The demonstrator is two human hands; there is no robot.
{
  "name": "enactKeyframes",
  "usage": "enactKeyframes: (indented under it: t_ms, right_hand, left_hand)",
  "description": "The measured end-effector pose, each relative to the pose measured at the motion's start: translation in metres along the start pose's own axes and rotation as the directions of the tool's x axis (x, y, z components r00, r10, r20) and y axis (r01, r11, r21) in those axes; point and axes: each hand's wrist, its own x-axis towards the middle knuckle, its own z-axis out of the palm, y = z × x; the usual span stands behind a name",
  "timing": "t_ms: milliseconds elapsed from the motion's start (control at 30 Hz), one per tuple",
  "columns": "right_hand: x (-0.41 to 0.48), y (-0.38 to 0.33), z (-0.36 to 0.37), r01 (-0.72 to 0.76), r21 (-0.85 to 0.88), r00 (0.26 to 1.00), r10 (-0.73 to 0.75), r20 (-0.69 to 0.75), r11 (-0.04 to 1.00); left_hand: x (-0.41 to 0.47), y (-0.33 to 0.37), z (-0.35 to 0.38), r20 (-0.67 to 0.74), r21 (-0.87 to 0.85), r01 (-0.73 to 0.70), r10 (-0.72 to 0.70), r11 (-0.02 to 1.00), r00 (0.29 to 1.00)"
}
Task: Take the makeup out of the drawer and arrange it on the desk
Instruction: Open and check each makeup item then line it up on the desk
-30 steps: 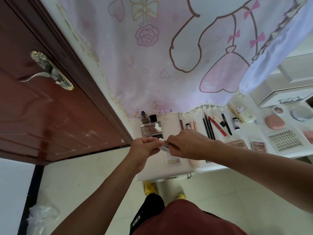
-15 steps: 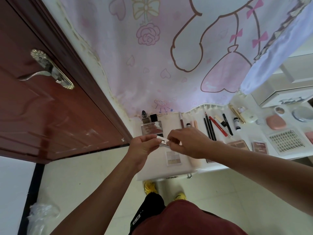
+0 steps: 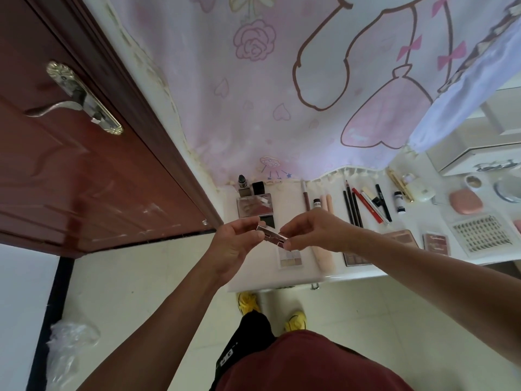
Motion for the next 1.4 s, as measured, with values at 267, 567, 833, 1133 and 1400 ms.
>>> enactKeyframes:
  t_ms: [267, 567, 833, 1133, 1400]
  right_hand:
    - [0.014, 0.013, -0.001, -0.159, 0.192, 0.987, 0.155, 0.035, 0.968]
    - [0.050, 0.032, 0.015, -0.291, 0.223, 0.957, 0.279, 0.084, 0.930]
    - [0.097, 0.057, 0.040, -0.414, 0.229, 0.907, 0.422, 0.018, 0.881]
    - [0.129, 0.067, 0.056, -0.352, -0.079, 0.935, 0.348, -0.064, 0.932]
    - [0.141, 0.068, 0.048, -0.396, 0.009, 0.906, 0.392, -0.159, 0.918]
  left_hand:
    - [0.000, -0.008, -0.024, 0.015, 0.143, 0.044, -0.047, 0.989, 0.999]
    - [0.005, -0.044, -0.067, -0.192, 0.547, 0.121, -0.017, 0.828, 0.981]
    - [0.033, -0.082, -0.075, -0.246, 0.749, 0.213, -0.034, 0.628, 0.969]
    - [0.049, -0.106, -0.085, -0.237, 0.842, 0.181, 0.047, 0.509, 0.970]
    - [0.055, -0.114, -0.093, -0.237, 0.865, 0.169, 0.089, 0.473, 0.967]
